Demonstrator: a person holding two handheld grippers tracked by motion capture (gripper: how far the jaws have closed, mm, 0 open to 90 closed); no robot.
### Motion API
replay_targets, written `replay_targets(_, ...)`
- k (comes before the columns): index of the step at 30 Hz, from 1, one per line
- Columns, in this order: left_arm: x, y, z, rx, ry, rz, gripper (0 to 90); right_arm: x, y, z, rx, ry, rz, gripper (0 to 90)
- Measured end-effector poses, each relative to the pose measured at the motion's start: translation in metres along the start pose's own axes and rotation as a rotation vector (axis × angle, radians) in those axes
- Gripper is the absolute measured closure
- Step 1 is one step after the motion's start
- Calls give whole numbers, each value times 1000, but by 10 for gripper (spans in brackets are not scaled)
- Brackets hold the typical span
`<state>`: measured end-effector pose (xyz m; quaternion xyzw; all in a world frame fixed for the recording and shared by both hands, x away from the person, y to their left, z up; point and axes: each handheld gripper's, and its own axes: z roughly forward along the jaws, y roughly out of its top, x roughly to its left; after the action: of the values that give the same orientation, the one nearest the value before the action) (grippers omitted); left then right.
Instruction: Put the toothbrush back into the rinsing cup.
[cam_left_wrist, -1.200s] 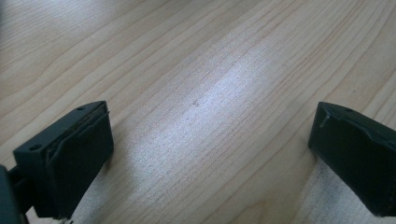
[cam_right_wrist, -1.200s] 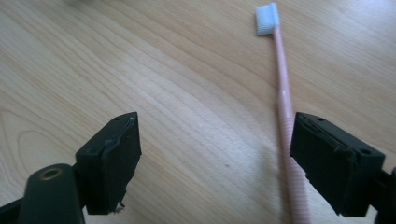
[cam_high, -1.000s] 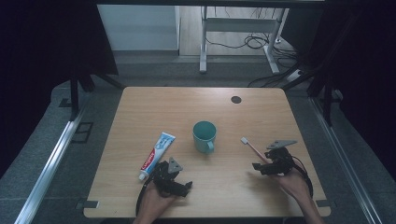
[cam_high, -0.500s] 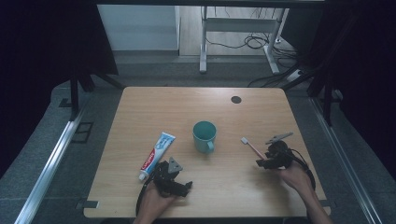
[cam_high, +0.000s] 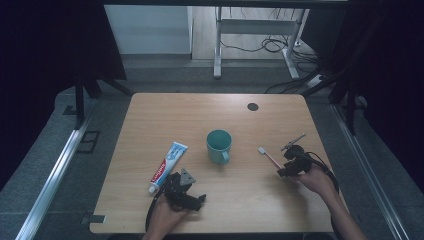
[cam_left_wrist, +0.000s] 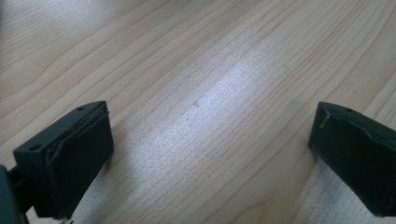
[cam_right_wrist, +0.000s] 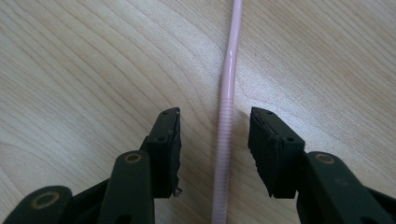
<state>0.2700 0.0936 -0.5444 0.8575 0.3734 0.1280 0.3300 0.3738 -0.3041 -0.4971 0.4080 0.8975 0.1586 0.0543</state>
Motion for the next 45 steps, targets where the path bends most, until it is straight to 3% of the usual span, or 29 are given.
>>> replay_targets(12, 0, 0, 0, 0, 0, 0, 0, -6, 15, 2, 93, -2, -8, 643)
replay_targets(32, 0, 0, 0, 0, 0, 0, 0, -4, 41, 6, 240, -7, -43, 727)
replay_targets(45, 0, 0, 0, 1, 0, 2, 0, -4, 55, 14, 297, -3, -35, 780)
